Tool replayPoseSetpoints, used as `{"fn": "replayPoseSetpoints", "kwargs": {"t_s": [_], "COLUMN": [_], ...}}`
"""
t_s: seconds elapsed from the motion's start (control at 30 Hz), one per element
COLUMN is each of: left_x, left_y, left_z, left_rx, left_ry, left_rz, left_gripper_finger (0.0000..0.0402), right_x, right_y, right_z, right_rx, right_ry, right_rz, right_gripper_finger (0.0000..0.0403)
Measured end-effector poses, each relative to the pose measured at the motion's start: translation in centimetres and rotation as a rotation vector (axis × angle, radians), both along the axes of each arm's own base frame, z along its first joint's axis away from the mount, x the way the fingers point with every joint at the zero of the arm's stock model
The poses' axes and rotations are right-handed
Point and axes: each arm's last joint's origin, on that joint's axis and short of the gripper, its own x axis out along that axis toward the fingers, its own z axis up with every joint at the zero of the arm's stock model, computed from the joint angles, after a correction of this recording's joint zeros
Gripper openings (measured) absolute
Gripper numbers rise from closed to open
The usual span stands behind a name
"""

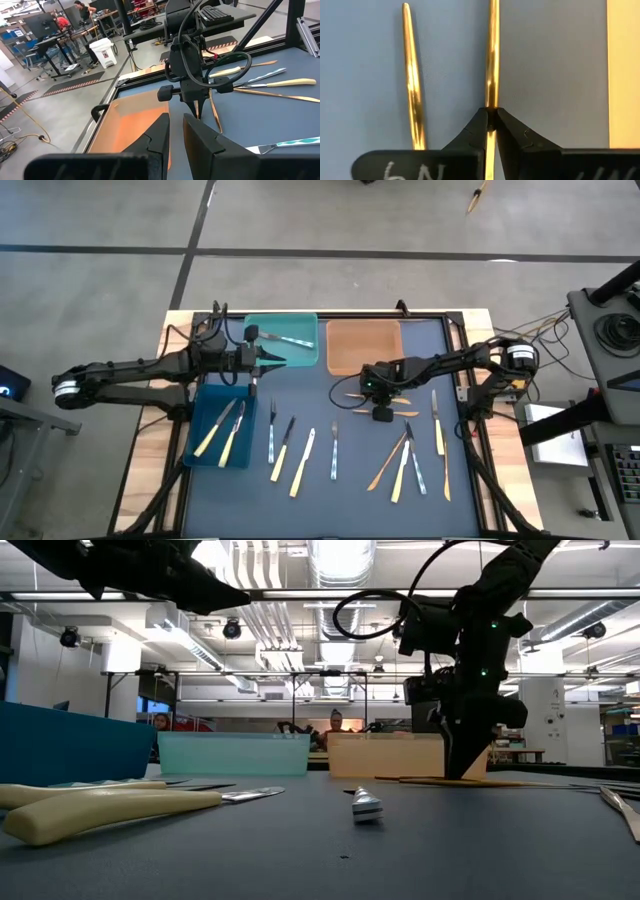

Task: Sort silverware by color (type)
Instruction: Put the golden knife into the orange bin

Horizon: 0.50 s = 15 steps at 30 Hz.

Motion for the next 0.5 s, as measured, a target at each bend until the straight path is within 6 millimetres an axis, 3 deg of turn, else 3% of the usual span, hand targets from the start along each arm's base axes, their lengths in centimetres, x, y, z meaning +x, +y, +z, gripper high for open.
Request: {"fn": "replayPoseSetpoints", "kwargs": {"t_s": [0.2, 0.5], "left_x": [0.0, 0.0], "left_y": [0.0, 0.0], "left_z": [0.0, 0.0], "left_rx": [-0.018, -0.019], "left_ry": [-0.001, -0.003], "left_rz": [0.003, 0.003], "left_gripper_finger": [0.0037, 0.0037], "right_x": [0.5, 2.5], "right_y": [-0.1, -0.2], "right_z": [0.7, 3.6], "right_rx": [-0.014, -0.03], "right_ry": [-0.025, -0.111], "right_rz": [-0.005, 0.045], "right_gripper_finger": [0.0014, 0.0013]}}
